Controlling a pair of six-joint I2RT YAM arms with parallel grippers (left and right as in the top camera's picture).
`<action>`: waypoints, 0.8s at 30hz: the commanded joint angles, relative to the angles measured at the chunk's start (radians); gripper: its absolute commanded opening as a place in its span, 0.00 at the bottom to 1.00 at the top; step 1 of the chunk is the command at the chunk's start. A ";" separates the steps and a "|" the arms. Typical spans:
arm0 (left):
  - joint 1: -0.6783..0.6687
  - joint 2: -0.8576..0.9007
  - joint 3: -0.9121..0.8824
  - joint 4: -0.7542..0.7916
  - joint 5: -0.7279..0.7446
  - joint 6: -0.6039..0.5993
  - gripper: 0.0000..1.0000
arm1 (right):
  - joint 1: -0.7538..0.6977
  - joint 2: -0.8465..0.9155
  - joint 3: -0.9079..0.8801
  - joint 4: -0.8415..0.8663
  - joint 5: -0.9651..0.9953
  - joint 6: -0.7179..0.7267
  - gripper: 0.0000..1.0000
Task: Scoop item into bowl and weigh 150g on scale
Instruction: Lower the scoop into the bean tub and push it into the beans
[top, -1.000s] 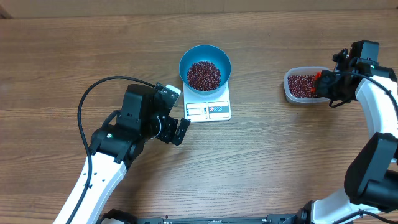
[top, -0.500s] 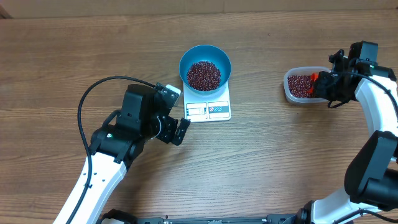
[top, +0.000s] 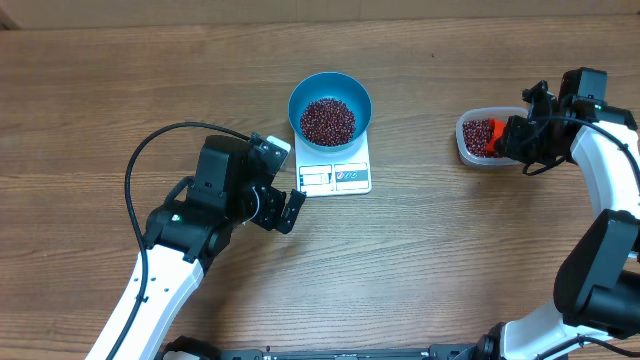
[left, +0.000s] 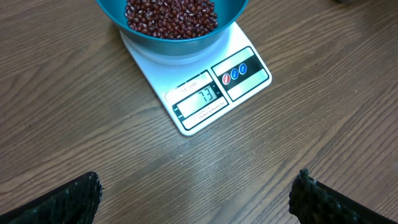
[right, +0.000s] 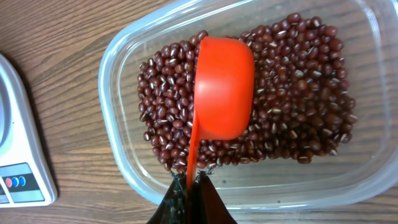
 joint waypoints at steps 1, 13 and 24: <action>0.004 0.000 -0.006 0.004 -0.003 0.023 0.99 | -0.001 0.008 0.005 -0.008 -0.052 -0.012 0.04; 0.004 0.000 -0.006 0.004 -0.003 0.023 0.99 | -0.001 0.008 0.005 -0.011 -0.052 -0.012 0.04; 0.004 0.000 -0.006 0.004 -0.003 0.023 1.00 | -0.001 0.008 0.005 -0.014 -0.064 -0.012 0.04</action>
